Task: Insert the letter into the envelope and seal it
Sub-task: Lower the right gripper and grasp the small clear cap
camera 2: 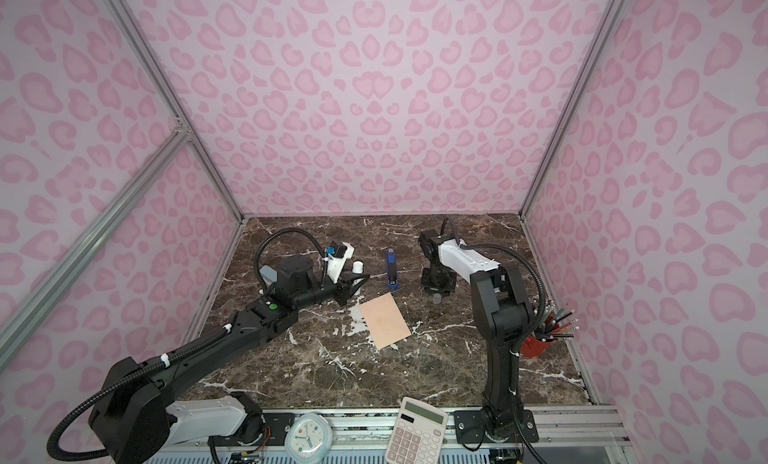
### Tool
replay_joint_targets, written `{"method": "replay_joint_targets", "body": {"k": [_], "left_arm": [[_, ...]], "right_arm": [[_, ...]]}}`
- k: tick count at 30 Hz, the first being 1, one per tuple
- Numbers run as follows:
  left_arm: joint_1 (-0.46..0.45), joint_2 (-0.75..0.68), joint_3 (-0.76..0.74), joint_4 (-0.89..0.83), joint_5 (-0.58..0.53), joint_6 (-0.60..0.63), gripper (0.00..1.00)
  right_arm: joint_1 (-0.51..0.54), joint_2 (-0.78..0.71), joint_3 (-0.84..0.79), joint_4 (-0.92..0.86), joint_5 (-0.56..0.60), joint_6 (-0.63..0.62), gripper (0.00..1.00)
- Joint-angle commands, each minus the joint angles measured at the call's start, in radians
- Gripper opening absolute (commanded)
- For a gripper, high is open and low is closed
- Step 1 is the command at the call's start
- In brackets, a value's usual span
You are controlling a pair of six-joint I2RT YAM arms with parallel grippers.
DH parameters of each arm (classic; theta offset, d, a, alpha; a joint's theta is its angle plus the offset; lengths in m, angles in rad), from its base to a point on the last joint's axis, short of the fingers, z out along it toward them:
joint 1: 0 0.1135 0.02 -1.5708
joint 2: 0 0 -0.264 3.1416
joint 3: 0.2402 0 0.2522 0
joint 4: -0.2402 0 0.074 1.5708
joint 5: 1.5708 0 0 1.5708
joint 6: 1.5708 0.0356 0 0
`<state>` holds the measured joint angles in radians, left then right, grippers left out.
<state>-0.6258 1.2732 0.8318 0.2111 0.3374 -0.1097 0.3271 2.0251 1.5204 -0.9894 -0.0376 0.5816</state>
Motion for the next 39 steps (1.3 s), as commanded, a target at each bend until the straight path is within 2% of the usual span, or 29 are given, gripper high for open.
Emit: {"method": "replay_joint_targets", "body": {"k": [1,7,18,23,28,39], "left_arm": [[0.0,0.005,0.011,0.047,0.008,0.0,0.04],[0.0,0.012,0.019,0.045,0.009,0.001,0.04],[0.0,0.011,0.015,0.045,0.006,0.002,0.04],[0.0,0.014,0.017,0.048,0.007,-0.001,0.04],[0.0,0.016,0.019,0.048,0.007,0.001,0.04],[0.0,0.03,0.029,0.052,0.012,0.003,0.04]], "right_arm": [[-0.004,0.014,0.005,-0.014,0.001,-0.008,0.36],[-0.007,0.023,0.008,-0.02,-0.001,-0.011,0.36],[-0.007,0.026,0.002,-0.02,-0.007,-0.012,0.3],[-0.007,0.029,0.008,-0.023,-0.008,-0.015,0.3],[-0.008,0.033,0.018,-0.033,-0.008,-0.019,0.34],[-0.007,0.043,0.022,-0.042,-0.013,-0.021,0.33]]}}
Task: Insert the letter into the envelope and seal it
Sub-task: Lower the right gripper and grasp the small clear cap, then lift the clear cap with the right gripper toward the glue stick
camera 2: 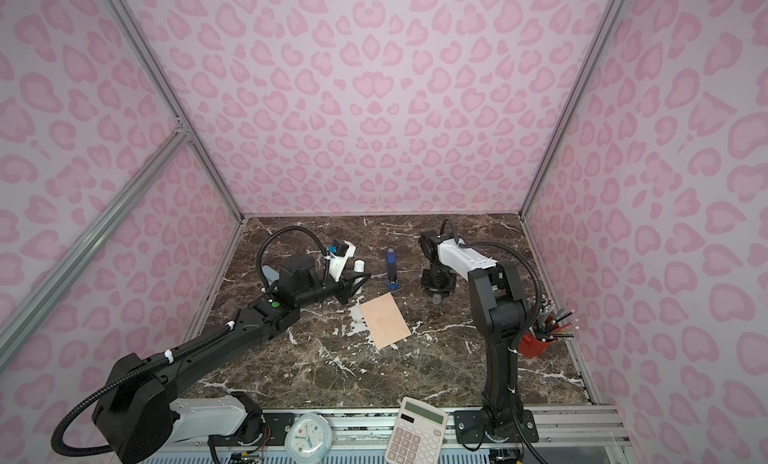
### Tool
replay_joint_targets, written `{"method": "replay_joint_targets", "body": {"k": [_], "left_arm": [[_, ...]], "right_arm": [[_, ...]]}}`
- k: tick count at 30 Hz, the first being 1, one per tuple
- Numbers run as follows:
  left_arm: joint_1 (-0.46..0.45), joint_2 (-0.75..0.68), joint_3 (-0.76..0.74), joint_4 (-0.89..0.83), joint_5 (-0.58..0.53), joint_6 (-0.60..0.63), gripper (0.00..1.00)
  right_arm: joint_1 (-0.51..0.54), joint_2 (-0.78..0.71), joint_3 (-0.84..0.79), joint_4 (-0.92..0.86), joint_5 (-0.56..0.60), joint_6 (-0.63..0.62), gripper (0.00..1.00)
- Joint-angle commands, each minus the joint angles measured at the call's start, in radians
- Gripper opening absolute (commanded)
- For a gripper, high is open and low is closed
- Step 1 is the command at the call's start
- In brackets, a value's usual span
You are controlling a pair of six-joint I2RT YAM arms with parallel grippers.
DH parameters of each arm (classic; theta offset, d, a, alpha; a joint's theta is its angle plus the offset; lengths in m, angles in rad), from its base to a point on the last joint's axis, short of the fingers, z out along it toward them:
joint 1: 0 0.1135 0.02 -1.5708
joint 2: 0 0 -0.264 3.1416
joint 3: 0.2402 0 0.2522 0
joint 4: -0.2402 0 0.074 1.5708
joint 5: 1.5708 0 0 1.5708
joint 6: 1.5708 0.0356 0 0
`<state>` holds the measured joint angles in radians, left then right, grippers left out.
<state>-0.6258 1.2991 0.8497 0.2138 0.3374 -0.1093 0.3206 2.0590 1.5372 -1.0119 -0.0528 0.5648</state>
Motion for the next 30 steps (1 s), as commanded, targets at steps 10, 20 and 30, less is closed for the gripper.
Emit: {"method": "replay_joint_targets", "body": {"k": [10,20,30], "left_arm": [[0.001,0.012,0.021,0.047,0.016,0.01,0.04],[0.0,0.011,0.031,0.016,0.01,0.05,0.04],[0.0,0.013,0.038,-0.06,-0.041,0.175,0.04]], "right_arm": [[-0.001,0.003,0.028,-0.037,0.004,-0.007,0.28],[0.001,-0.103,0.09,-0.126,-0.025,-0.035,0.25],[0.034,-0.29,0.271,-0.202,-0.306,-0.239,0.26]]}}
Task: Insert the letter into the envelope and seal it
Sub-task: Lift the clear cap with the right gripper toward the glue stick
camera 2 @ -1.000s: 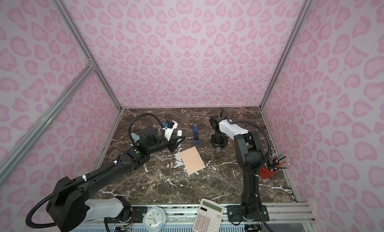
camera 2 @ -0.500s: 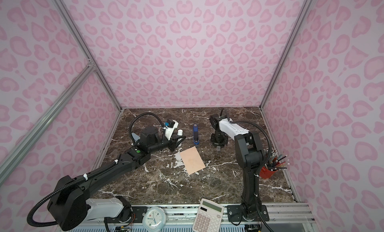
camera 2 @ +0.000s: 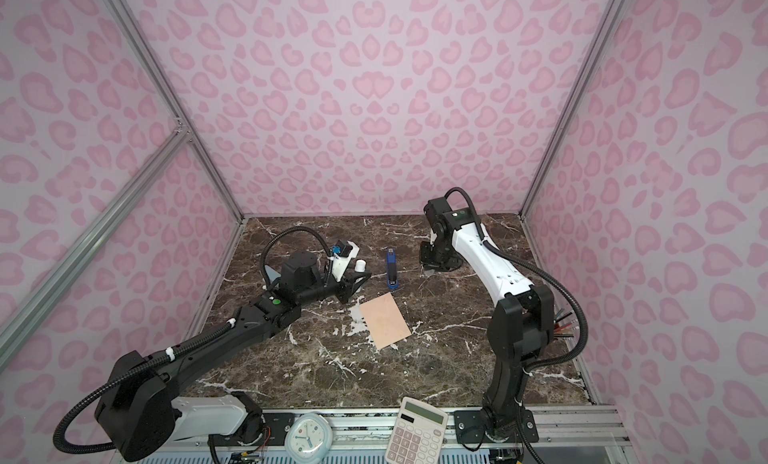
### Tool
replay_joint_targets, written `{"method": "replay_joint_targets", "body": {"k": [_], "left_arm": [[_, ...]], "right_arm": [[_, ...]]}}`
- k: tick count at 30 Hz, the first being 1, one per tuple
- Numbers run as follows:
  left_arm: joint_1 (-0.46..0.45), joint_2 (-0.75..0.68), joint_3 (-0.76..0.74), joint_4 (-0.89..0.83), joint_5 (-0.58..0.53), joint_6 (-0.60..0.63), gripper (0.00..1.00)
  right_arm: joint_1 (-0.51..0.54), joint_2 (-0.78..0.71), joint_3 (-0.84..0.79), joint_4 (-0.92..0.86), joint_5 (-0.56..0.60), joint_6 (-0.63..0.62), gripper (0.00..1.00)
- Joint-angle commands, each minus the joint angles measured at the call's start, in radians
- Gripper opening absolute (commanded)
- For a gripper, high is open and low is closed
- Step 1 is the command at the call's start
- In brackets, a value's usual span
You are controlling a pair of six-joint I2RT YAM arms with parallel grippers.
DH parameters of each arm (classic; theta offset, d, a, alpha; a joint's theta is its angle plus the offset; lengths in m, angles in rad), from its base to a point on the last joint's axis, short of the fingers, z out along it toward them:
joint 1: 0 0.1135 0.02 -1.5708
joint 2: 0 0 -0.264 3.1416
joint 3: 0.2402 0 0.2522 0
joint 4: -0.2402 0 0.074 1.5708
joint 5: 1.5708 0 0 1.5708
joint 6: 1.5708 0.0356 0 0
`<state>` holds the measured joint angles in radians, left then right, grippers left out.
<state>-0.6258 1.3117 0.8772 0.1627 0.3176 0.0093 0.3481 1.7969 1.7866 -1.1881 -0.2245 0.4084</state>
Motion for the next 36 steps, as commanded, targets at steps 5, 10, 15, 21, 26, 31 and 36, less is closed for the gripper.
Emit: {"method": "replay_joint_targets", "body": {"k": [5,10,15,21,26,31,36], "left_arm": [[0.0,-0.01,0.008,-0.017,-0.034,0.082,0.04],[0.0,-0.031,-0.012,-0.019,-0.026,0.085,0.04],[-0.001,-0.057,-0.038,-0.001,-0.016,0.072,0.04],[-0.01,-0.072,-0.036,0.006,-0.009,0.066,0.04],[-0.026,-0.072,-0.019,0.009,-0.012,0.066,0.04],[-0.038,-0.074,-0.001,0.014,-0.017,0.063,0.04],[-0.045,-0.077,0.017,0.014,-0.015,0.059,0.04]], "right_arm": [[0.059,-0.129,0.07,-0.011,-0.283,-0.107,0.26],[0.102,-0.219,0.061,0.039,-0.397,-0.053,0.27],[0.125,-0.3,-0.001,0.134,-0.462,0.032,0.27],[0.162,-0.346,-0.051,0.242,-0.488,0.11,0.27],[0.18,-0.336,-0.065,0.294,-0.496,0.143,0.27],[0.193,-0.319,-0.088,0.34,-0.501,0.167,0.27],[0.198,-0.32,-0.124,0.374,-0.489,0.177,0.27]]}}
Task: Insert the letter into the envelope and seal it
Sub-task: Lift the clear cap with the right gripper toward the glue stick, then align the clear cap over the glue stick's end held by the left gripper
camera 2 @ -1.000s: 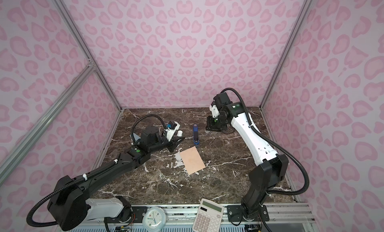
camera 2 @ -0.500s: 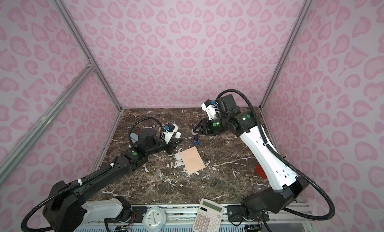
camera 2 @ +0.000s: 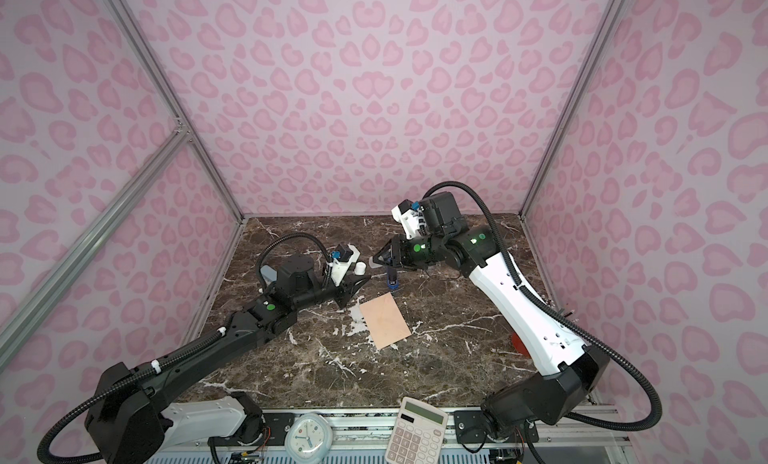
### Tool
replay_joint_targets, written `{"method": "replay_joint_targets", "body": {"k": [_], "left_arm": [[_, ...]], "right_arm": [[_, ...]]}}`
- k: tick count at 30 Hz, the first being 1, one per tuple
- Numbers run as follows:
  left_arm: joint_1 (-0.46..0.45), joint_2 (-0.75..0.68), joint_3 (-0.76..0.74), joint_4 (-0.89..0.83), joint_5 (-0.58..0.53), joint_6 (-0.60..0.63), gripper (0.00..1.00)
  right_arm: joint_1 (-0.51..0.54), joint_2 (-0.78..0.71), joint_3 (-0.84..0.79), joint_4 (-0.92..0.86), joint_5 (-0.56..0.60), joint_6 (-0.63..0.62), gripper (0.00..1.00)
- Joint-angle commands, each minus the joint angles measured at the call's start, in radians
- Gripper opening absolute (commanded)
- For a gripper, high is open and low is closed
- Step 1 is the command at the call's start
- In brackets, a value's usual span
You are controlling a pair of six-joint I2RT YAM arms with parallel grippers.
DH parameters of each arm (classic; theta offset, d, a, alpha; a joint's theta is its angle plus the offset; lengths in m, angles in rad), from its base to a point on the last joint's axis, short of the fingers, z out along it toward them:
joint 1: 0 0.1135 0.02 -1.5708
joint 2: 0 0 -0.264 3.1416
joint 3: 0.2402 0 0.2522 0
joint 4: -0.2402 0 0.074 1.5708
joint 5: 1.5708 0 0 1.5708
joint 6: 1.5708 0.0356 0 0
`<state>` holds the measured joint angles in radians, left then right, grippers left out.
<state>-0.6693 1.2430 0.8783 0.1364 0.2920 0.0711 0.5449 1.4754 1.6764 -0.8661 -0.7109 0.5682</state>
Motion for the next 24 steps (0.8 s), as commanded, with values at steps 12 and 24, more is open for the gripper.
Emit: {"method": "replay_joint_targets", "body": {"k": [12,24], "left_arm": [[-0.023,-0.011,0.024,0.042,0.003,-0.01,0.04],[-0.063,-0.017,0.018,0.046,-0.027,-0.014,0.04]], "right_arm": [[0.021,0.001,-0.062,0.083,0.001,0.028,0.28],[0.033,0.003,-0.072,0.082,0.008,0.032,0.28]]}}
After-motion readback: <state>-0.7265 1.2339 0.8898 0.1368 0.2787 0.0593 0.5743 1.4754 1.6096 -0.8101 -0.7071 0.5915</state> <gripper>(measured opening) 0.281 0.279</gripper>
